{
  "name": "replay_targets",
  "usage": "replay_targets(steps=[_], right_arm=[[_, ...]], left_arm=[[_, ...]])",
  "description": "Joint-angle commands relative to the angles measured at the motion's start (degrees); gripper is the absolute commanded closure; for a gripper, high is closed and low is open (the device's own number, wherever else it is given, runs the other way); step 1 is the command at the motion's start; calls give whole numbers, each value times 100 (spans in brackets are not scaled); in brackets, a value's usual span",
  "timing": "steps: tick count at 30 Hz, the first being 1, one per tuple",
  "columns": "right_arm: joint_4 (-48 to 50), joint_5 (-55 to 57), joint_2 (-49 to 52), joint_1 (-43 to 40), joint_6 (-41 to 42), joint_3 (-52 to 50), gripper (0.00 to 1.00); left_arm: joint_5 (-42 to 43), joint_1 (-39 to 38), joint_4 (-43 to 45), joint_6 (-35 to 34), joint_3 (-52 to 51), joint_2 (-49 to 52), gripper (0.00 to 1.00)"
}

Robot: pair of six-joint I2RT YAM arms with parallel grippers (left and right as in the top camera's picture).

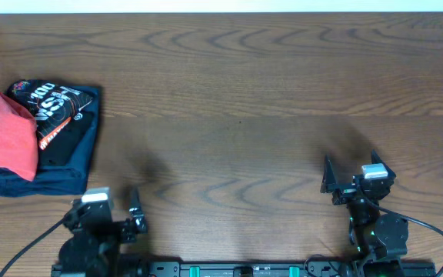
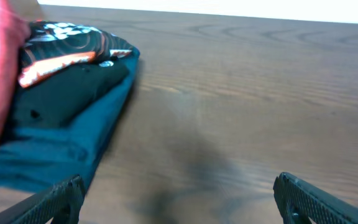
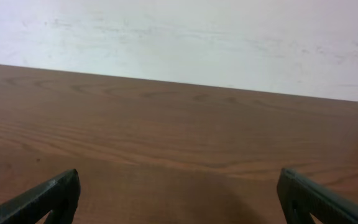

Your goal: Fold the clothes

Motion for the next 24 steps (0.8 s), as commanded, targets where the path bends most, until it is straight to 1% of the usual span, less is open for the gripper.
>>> replay_targets(steps=[1,5,10,14,16,18,21,24], right_arm=[[4,-39,-42,-24,-70,-26,1],[4,-39,-42,-24,-70,-26,1],[4,-39,-42,-24,-70,-26,1],[4,-39,-42,-24,-70,-26,1],[4,-39,-42,-24,-70,-26,1],[4,-39,-42,-24,-70,-26,1],[4,-39,-42,-24,-70,-26,1],[4,-39,-42,-24,-70,-26,1]], left_arm=[[-2,24,612,382,-516,-61,2],[13,24,2079,723,-1285,-61,2],[17,24,3681,754,-2234,-61,2],[15,24,4570,754,-2785,-61,2],[39,22,4734,754,-2968,-61,2],[55,20,4555,756,-2964,-61,2],[59,20,4509,793,-2966,-61,2],[98,20,4511,645,-2964,-61,2]])
